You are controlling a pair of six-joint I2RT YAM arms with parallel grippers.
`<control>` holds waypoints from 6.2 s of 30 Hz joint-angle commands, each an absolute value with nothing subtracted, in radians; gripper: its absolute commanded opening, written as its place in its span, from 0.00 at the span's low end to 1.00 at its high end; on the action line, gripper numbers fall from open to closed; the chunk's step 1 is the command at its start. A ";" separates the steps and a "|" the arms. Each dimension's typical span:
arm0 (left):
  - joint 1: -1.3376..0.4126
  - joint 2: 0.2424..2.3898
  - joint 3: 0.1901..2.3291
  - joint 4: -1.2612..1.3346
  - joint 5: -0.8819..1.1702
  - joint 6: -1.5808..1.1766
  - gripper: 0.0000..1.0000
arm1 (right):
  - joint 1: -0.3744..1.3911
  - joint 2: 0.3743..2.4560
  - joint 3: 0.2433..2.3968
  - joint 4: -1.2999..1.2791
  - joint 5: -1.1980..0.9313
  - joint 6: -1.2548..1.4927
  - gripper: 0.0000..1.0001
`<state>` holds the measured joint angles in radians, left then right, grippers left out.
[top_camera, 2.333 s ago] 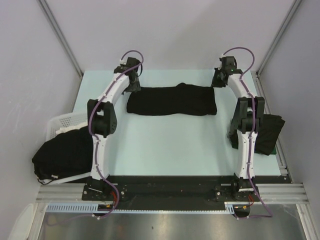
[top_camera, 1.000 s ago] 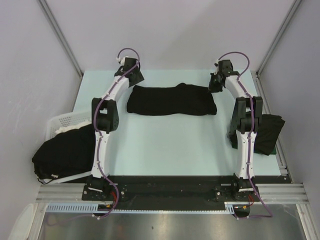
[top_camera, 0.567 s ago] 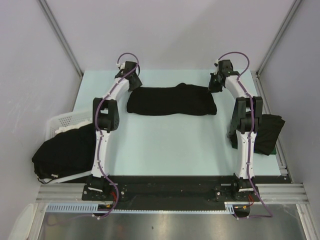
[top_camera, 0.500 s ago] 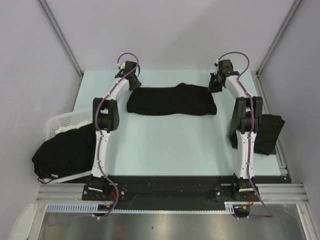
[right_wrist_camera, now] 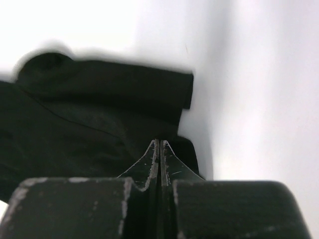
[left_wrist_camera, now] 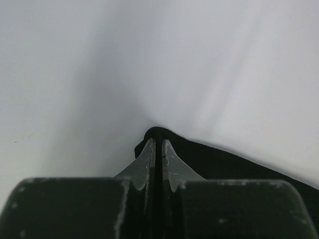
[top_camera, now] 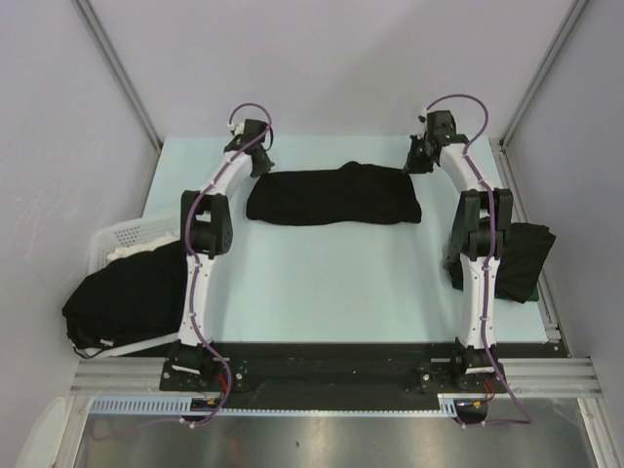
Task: Fold and stack the t-shirts
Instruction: Flatten out the tshirt
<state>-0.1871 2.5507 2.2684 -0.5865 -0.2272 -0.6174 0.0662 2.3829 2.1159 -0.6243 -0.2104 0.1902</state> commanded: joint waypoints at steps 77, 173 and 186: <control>-0.147 2.117 2.457 -0.640 -0.183 -0.517 0.00 | 0.008 2.167 2.437 -0.469 -0.064 0.244 0.00; -0.219 1.621 1.683 -0.965 -0.206 -0.454 0.57 | 0.491 2.387 2.244 -0.667 -0.359 0.307 0.35; -0.219 1.592 1.672 -0.971 -0.210 -0.463 0.57 | 0.540 2.468 2.270 -0.618 -0.437 0.301 0.34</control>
